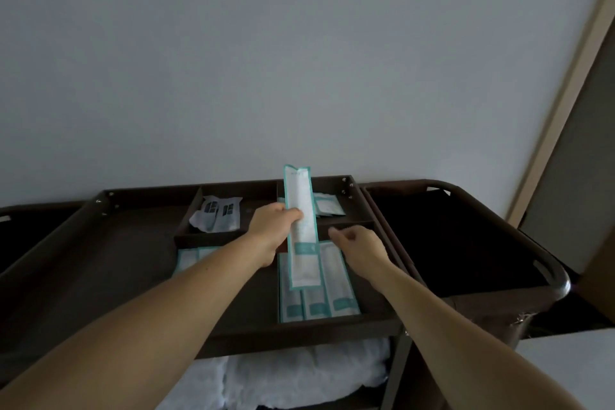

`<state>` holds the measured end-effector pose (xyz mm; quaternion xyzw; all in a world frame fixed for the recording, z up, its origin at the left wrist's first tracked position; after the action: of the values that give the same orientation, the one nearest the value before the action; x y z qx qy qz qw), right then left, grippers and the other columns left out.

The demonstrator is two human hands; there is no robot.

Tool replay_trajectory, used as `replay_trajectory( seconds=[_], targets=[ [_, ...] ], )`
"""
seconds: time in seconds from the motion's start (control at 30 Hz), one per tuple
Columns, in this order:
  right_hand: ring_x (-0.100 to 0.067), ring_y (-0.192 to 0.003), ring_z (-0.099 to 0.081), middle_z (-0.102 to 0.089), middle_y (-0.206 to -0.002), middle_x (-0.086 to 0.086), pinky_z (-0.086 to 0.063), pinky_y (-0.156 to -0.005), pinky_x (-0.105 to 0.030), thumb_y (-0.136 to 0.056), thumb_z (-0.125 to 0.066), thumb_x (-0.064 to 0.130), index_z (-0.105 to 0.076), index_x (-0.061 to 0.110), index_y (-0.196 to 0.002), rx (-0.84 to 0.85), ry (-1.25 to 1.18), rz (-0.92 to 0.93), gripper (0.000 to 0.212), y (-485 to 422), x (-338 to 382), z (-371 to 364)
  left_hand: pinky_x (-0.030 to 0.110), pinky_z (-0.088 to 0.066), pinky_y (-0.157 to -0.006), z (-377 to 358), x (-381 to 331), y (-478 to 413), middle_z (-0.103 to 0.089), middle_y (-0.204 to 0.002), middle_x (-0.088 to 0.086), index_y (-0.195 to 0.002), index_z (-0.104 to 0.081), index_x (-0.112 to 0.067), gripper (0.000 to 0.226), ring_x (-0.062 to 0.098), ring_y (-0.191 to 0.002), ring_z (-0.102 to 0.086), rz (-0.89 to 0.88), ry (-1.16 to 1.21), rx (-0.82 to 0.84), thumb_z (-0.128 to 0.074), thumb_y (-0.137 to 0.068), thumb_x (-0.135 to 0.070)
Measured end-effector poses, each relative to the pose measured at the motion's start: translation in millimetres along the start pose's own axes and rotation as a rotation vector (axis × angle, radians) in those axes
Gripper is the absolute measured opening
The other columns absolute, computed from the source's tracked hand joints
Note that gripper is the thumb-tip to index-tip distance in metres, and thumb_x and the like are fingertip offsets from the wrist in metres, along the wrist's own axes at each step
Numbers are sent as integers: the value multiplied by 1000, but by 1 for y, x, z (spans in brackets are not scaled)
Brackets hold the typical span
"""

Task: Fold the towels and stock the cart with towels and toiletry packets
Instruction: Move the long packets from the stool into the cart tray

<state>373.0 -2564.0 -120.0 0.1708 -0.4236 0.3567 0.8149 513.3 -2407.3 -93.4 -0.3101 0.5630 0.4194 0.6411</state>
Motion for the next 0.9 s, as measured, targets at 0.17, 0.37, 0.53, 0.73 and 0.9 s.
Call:
replay_trajectory(
  seconds=[0.17, 0.37, 0.53, 0.73, 0.9],
  targets=[
    [-1, -48, -57, -71, -64, 8, -42, -45, -17, -85, -76, 41, -71, 20, -83, 144, -228, 15, 22, 7, 20, -2, 31, -54, -52, -34, 10, 10, -75, -82, 6, -89, -76, -16, 7, 22, -71, -72, 128, 176, 131, -75, -82, -19],
    [-19, -67, -69, -75, -82, -6, -55, -58, -31, -80, -83, 23, -71, 12, -85, 96, -236, -96, 17, 4, -11, 15, 23, -46, -50, -49, 14, 14, -69, -79, 1, -83, -72, -16, 9, 15, -67, -62, 130, 3, 190, -65, -87, -20],
    [-19, -73, -63, -67, -86, -6, -55, -69, -32, -87, -75, 27, -64, 10, -89, 185, 165, -203, 21, 1, -44, 8, 21, -42, -48, -29, 6, 2, -69, -79, 1, -84, -67, -15, 9, 13, -64, -60, 96, -50, 114, -62, -88, -20],
    [-22, -60, -67, -66, -64, -6, -49, -51, -24, -87, -70, 20, -68, 2, -85, 266, 381, -310, 19, 5, -63, -14, 22, -44, -48, -13, 2, -6, -69, -81, 1, -83, -68, -14, 9, 13, -63, -62, 66, -68, 96, -62, -87, -20],
    [-21, -57, -66, -66, -64, -7, -49, -49, -22, -89, -66, 18, -66, 3, -83, 248, 427, -327, 16, 4, -74, -12, 22, -42, -48, -11, 4, -4, -67, -85, 4, -84, -67, -11, 11, 14, -68, -61, 38, -134, 112, -60, -87, -19]
  ],
)
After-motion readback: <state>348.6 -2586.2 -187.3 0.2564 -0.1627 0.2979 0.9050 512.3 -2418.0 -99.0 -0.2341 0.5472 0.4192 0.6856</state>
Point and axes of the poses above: each hand's wrist, its own y-axis away from the middle knuckle, its own z-axis out of the back of the hand, x = y × z, the point moved 10 cm from there along -y, towards the middle knuckle
